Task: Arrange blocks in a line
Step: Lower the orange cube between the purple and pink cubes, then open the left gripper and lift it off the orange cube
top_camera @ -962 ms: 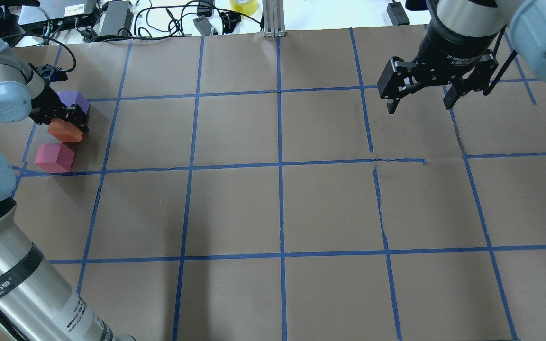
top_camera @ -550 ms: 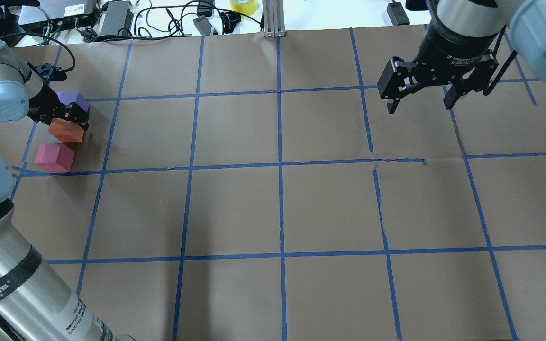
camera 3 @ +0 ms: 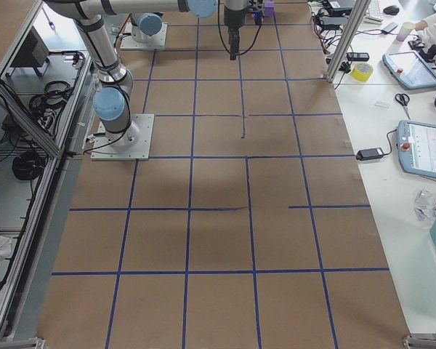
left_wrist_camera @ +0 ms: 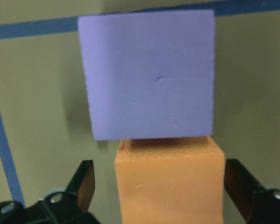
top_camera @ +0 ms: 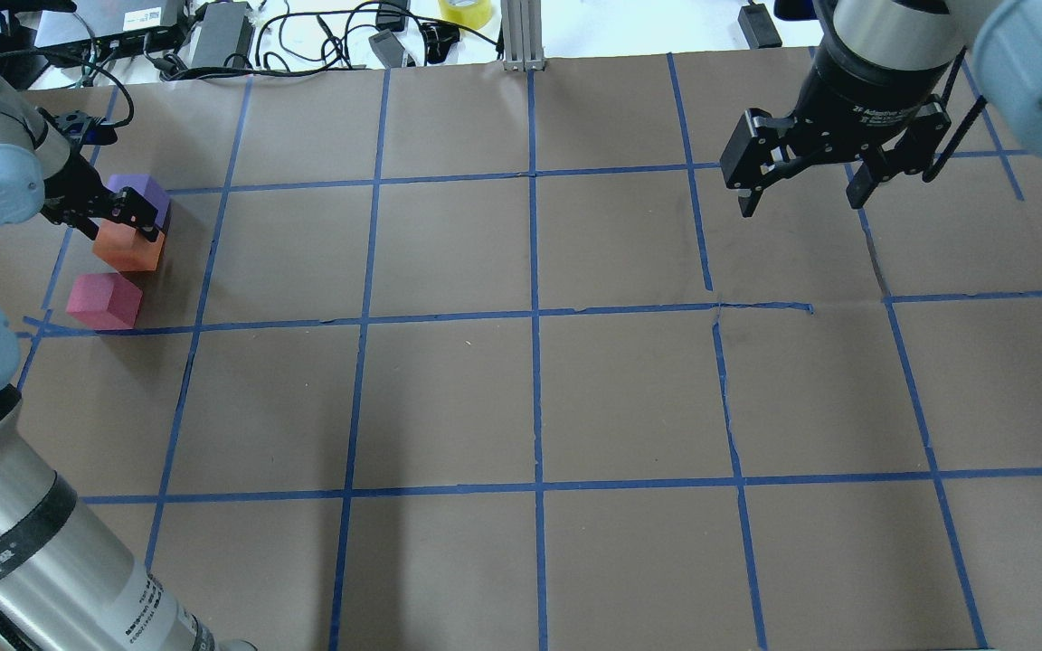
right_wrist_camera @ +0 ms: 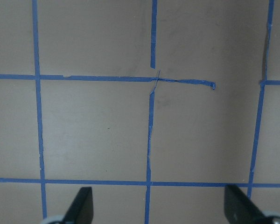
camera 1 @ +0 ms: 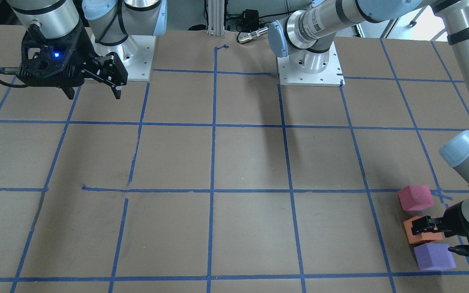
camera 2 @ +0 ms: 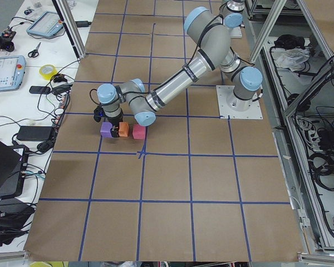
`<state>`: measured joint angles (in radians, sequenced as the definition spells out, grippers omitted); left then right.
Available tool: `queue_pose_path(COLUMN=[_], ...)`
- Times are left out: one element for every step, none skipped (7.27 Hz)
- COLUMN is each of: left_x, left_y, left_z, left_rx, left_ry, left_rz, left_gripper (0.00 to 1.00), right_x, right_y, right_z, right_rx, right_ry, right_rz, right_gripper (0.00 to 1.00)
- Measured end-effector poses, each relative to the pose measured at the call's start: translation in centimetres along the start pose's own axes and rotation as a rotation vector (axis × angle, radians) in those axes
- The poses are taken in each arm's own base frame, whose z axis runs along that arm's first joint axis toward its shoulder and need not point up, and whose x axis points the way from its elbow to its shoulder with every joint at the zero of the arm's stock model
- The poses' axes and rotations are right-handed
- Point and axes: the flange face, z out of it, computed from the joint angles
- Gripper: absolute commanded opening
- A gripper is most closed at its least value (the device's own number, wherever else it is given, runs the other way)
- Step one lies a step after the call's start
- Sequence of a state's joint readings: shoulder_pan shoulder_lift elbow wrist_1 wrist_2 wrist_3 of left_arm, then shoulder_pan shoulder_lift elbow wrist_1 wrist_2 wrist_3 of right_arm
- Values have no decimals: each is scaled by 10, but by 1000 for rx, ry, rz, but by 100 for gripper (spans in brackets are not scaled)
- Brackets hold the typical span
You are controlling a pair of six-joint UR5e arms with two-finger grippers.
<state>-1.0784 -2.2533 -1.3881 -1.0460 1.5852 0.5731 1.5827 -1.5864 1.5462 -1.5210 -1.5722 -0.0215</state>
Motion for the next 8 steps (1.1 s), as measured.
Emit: queue_pose_path(left_x=[-2, -4, -6, -6, -2, 4, 15, 28], left_y=[1, 1, 2, 3, 3, 4, 5, 7], left_z=[-6, -13, -19, -25, -34, -45, -61, -84], left_rx=[-2, -10, -14, -15, -13, -17, -22, -22], left_ry=[-22, -52, -74, -88, -95, -94, -90, -91], left_rz=[0, 1, 2, 2, 1, 4, 11, 21], left_gripper=[100, 100, 100, 100, 100, 100, 100, 100], right_x=[0, 0, 0, 0, 0, 0, 0, 0], right_y=[0, 0, 0, 0, 0, 0, 0, 0], right_z=[0, 0, 0, 0, 0, 0, 0, 0], right_rx=[0, 0, -1, -1, -1, -1, -1, -1], right_ry=[0, 0, 0, 0, 0, 0, 0, 1], right_rz=[0, 0, 0, 0, 0, -1, -1, -1], right_gripper=[100, 100, 100, 100, 100, 100, 100, 100])
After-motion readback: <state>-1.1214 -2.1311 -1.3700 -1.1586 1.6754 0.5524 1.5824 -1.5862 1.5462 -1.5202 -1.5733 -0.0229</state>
